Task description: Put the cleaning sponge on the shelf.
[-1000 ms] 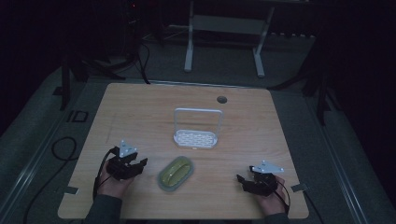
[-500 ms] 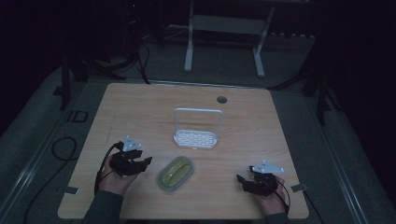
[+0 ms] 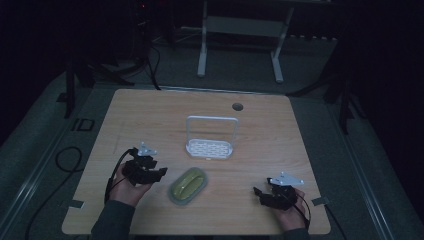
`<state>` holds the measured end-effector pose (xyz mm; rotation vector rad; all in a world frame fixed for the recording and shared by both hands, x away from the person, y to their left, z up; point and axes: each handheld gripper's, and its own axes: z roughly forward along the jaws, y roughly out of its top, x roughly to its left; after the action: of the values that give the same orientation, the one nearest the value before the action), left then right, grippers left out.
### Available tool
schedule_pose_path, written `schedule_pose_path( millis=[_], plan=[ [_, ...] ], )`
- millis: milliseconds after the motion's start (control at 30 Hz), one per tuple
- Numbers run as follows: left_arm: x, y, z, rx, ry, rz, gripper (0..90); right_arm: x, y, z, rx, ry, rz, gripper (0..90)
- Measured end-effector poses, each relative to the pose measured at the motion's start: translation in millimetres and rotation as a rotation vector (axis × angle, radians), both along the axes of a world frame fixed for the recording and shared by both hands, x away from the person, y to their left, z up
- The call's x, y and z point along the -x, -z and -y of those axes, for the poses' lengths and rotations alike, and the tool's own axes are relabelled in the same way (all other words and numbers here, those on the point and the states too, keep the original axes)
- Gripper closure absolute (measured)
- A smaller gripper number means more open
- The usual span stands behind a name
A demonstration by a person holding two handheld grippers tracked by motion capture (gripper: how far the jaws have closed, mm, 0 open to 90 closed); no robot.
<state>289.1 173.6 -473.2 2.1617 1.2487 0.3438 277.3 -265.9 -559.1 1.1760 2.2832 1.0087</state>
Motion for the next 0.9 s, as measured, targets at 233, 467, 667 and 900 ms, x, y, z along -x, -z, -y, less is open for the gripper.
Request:
schedule_pose_path(
  millis=[233,467,667,900],
  plan=[
    [-3.0,-4.5,4.7,-0.019,0.013,-0.015,50.5,0.0,0.0,0.0,0.000,0.000,0.000,32.2],
    [-5.8,-10.3,8.6,-0.019,0.020,-0.037,52.4,0.0,0.0,-0.1,-0.001,0.001,0.000,32.2],
    [-8.0,-14.2,15.2,-0.028,0.036,-0.047,52.5,0.0,0.0,-0.1,-0.001,0.001,0.000,32.2],
    [-8.7,-17.7,24.9,-0.045,0.078,-0.054,52.5,-0.1,0.0,0.1,0.001,-0.001,0.001,32.1]
  ],
)
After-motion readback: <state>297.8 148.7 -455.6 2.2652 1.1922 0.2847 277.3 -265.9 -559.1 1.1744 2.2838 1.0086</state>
